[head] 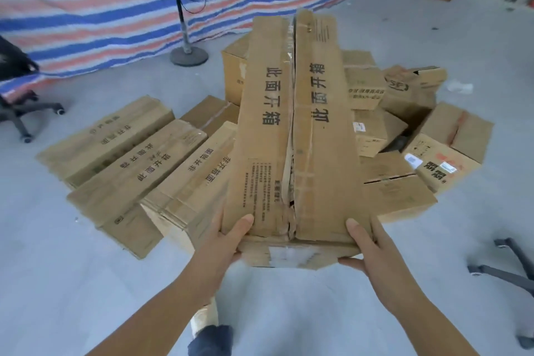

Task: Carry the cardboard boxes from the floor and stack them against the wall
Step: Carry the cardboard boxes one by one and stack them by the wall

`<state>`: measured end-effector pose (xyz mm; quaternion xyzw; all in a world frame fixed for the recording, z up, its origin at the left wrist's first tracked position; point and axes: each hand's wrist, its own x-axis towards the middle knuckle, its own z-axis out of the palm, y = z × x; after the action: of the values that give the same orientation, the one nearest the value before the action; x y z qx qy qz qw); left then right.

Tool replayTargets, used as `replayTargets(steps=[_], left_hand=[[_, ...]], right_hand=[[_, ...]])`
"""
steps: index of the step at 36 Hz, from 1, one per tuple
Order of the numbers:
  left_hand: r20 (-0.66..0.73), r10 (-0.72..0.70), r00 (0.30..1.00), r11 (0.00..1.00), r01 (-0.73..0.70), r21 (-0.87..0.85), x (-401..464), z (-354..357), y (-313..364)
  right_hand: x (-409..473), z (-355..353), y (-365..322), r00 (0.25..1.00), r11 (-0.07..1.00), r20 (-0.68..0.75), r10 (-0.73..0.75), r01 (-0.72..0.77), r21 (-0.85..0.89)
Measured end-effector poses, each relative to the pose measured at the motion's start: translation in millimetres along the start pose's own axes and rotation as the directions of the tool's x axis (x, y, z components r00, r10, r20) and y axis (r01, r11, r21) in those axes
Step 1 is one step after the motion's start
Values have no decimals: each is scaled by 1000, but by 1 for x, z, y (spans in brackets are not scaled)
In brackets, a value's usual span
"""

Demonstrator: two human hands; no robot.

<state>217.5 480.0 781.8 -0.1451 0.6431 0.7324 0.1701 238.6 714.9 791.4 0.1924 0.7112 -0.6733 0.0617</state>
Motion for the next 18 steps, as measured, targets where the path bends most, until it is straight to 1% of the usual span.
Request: replayTargets(steps=[3, 7, 11, 15, 18], left_hand=[[-59, 34, 998, 998, -37, -56, -38, -16, -3], [-139, 69, 988, 989, -86, -118, -87, -46, -11], [-208, 102, 973, 975, -139, -171, -132, -88, -19], [-320, 129, 939, 961, -198, -195, -185, -141, -31], [-442, 114, 890, 947, -233, -223, -231, -188, -48]], right_hand=[[-21, 14, -7, 998, 999, 56, -39, 41, -34], [-47, 44, -19, 975, 984, 178, -130, 149, -98], [-70, 85, -22, 949, 975, 291, -119, 167, -145], [-102, 146, -22, 895, 959, 430, -119, 215, -183], [-134, 202, -16, 838, 948, 535, -106, 248, -200]])
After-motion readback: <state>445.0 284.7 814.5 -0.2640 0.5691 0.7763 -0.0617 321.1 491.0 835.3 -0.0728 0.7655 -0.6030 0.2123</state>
